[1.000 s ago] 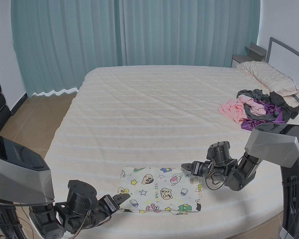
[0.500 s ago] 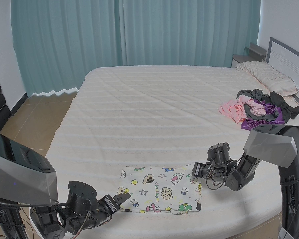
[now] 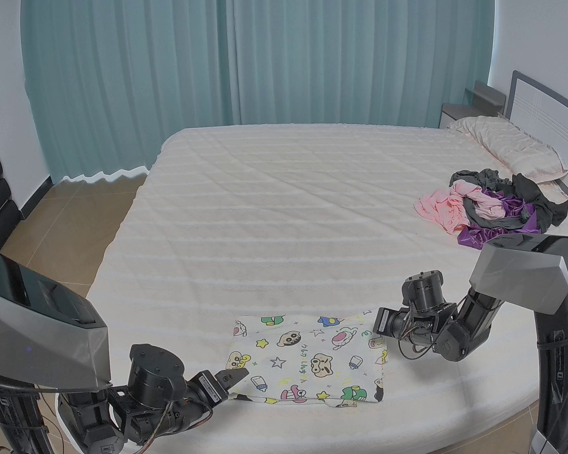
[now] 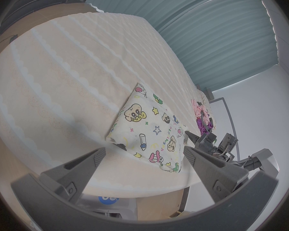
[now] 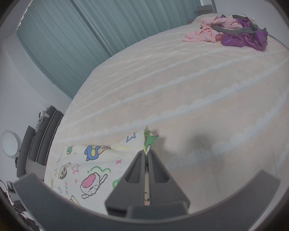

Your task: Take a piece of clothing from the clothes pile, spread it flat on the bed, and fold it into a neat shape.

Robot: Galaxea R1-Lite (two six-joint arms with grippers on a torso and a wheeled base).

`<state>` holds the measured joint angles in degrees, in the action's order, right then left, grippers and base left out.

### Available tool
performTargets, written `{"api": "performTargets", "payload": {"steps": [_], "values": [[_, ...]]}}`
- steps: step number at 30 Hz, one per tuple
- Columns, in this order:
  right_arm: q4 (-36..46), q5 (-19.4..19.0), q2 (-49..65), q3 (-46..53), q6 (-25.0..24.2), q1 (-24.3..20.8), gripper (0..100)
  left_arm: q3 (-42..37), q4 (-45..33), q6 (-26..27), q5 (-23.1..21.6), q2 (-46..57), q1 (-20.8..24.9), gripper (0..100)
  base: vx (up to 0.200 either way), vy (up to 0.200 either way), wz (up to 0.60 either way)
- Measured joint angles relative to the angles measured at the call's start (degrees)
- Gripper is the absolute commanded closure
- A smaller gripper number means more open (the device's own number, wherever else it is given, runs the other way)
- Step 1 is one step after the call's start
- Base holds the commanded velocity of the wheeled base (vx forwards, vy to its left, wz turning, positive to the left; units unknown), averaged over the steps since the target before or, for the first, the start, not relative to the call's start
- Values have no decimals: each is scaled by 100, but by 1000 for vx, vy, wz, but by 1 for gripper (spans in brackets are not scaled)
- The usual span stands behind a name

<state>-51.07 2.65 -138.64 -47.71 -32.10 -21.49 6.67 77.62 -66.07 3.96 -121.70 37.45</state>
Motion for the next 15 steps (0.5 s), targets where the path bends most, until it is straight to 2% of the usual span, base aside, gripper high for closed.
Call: {"api": "performTargets", "payload": {"steps": [6, 7, 12, 15], "values": [[22, 4, 9, 4, -15, 9, 100, -2, -2, 0, -2, 0, -5, 0, 0, 0, 0], [22, 2, 11, 9, -26, 9, 0, -2, -2, 0, -6, 0, -7, 0, 0, 0, 0], [7, -2, 121, 116, -378, 9, 0, 50, 2, 46, 0, -5, -115, 0, 0, 0, 0], [0, -24, 295, 347, -419, 16, 0, 151, 13, 202, 9, -27, -265, 0, 0, 0, 0]]}}
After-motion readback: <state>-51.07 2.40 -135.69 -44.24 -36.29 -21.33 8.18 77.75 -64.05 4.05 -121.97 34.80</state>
